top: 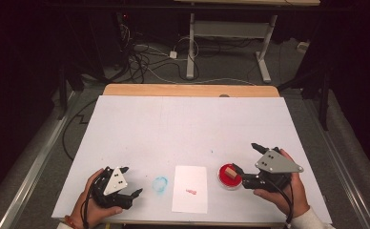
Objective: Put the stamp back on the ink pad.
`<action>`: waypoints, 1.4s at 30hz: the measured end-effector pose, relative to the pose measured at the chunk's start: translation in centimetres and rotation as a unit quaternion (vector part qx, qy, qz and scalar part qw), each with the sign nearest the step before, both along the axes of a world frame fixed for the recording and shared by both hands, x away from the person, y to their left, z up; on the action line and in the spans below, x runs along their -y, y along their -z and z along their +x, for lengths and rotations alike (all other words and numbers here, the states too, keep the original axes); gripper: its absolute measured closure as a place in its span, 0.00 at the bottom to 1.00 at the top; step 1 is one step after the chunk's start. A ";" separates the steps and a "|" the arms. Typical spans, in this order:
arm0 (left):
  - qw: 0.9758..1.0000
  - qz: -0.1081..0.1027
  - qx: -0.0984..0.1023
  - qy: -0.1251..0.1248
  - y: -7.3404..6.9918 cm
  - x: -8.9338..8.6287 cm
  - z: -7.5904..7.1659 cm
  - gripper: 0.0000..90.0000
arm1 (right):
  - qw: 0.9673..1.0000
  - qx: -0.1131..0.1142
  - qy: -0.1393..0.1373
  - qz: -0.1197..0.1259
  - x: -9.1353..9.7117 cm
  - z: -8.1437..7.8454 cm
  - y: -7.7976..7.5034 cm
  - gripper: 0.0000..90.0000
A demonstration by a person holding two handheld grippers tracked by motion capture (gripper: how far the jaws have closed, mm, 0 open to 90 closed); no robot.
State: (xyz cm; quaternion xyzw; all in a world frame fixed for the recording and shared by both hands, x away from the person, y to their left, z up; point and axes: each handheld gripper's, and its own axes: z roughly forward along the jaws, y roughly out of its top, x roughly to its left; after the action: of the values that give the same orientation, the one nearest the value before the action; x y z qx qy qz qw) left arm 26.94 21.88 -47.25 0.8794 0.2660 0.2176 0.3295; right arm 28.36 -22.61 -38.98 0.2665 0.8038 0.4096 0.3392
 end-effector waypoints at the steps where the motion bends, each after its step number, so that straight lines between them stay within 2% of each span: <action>1: 1.000 0.000 0.000 0.000 0.0 0.0 0.0 0.18 | 1.000 0.002 0.001 0.001 0.2 -0.2 0.1 0.21; 7: 1.000 0.003 -0.001 -0.001 0.1 0.0 0.0 0.18 | 1.000 0.008 0.009 0.015 1.8 -0.8 0.7 0.20; 14: 1.000 0.004 -0.001 -0.001 0.1 0.1 0.0 0.18 | 0.999 0.011 0.029 0.020 3.7 -1.1 1.5 0.20; 16: 1.000 0.006 -0.002 -0.001 0.1 0.1 0.0 0.18 | 0.999 0.017 0.040 0.018 4.2 -1.2 1.8 0.20; 18: 1.000 0.004 -0.001 -0.001 0.1 0.1 0.1 0.18 | 0.999 0.010 0.041 0.019 4.7 -1.2 2.1 0.20; 21: 1.000 0.002 0.001 -0.002 0.0 0.2 0.1 0.18 | 0.999 0.012 0.050 0.014 5.4 -1.3 2.6 0.20; 27: 1.000 0.000 0.015 -0.008 -0.2 0.2 0.0 0.18 | 0.998 0.005 0.065 0.027 6.6 -1.9 3.4 0.18; 33: 1.000 -0.003 0.024 -0.007 -0.5 0.2 -0.1 0.18 | 0.997 0.004 0.068 0.025 7.4 -2.6 4.5 0.18; 36: 0.999 -0.007 0.030 -0.009 -0.6 0.2 -0.2 0.18 | 0.996 0.002 0.078 0.032 7.7 -3.0 5.5 0.18; 38: 0.999 -0.011 0.035 -0.011 -0.8 0.2 -0.3 0.18 | 0.996 0.012 0.082 0.028 7.9 -3.5 5.9 0.18; 42: 0.998 -0.023 0.048 -0.022 -1.1 0.2 -0.4 0.18 | 0.996 0.002 0.081 0.041 8.2 -3.8 6.4 0.18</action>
State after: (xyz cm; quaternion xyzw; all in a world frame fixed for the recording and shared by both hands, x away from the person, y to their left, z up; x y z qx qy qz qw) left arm 26.52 21.68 -46.16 0.8545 0.2738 0.2601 0.3568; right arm 24.60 -30.84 -45.38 0.3433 0.7614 0.4141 0.3619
